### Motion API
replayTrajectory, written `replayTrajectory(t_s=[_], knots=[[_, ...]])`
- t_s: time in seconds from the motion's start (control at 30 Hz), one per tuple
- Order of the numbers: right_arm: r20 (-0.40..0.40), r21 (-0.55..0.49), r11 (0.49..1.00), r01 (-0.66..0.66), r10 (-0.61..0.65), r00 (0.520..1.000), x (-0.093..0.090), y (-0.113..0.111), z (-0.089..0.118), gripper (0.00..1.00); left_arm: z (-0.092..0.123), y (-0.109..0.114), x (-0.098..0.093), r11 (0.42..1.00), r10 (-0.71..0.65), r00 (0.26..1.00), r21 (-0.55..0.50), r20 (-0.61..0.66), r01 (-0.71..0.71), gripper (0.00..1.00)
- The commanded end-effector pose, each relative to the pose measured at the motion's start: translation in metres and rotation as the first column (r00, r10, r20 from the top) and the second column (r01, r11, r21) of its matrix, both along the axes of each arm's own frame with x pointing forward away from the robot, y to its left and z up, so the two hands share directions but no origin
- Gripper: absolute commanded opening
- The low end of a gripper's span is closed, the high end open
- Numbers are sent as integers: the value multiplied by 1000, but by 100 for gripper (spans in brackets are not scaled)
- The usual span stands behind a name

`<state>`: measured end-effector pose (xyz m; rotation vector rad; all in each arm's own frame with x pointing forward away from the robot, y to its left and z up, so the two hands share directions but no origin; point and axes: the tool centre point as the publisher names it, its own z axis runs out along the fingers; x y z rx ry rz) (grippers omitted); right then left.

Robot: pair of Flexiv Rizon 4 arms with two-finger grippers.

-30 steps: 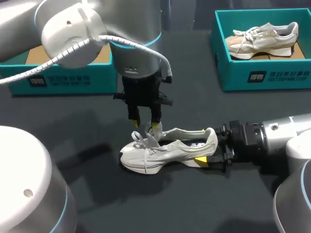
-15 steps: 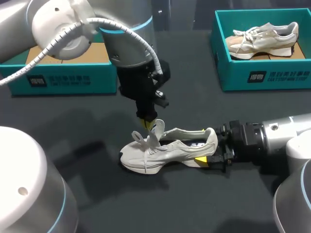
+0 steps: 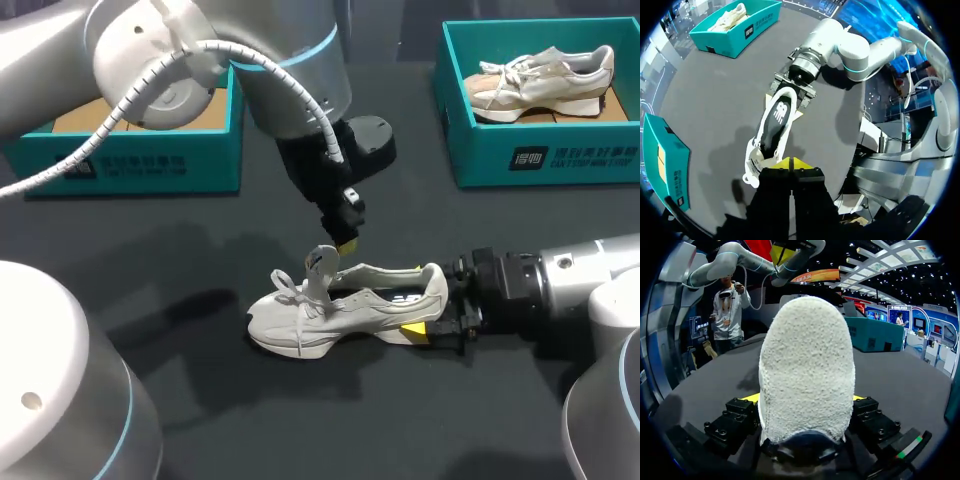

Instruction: Take the shoe out of the shoebox, open the shoe tongue, remove and reinsert the insole, then place the shoe into the shoebox

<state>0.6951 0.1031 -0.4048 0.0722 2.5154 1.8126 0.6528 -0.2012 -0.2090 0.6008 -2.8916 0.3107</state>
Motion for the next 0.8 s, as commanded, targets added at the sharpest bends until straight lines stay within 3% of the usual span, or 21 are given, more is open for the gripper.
replayTrajectory(t_s=[0.03,0.2,0.43,0.57,0.8], knots=[[-1,-3,1000,-1,1,1000,0,1,-1,0,-3,-1,-1,997,-67,997,-22,32,67,0],[-1,-3,1000,-1,1,1000,0,1,-1,0,-3,-1,-1,997,-67,997,-22,32,67,0],[-1,-3,1000,-1,1,1000,0,1,-1,0,-46,-35,13,985,-169,985,31,32,168,0],[-1,-3,1000,-1,1,1000,0,1,-1,0,-65,-44,15,967,-254,967,-7,19,254,0],[-1,-3,1000,-1,1,1000,0,1,-1,0,-65,-44,15,967,-254,967,-7,19,254,0]])
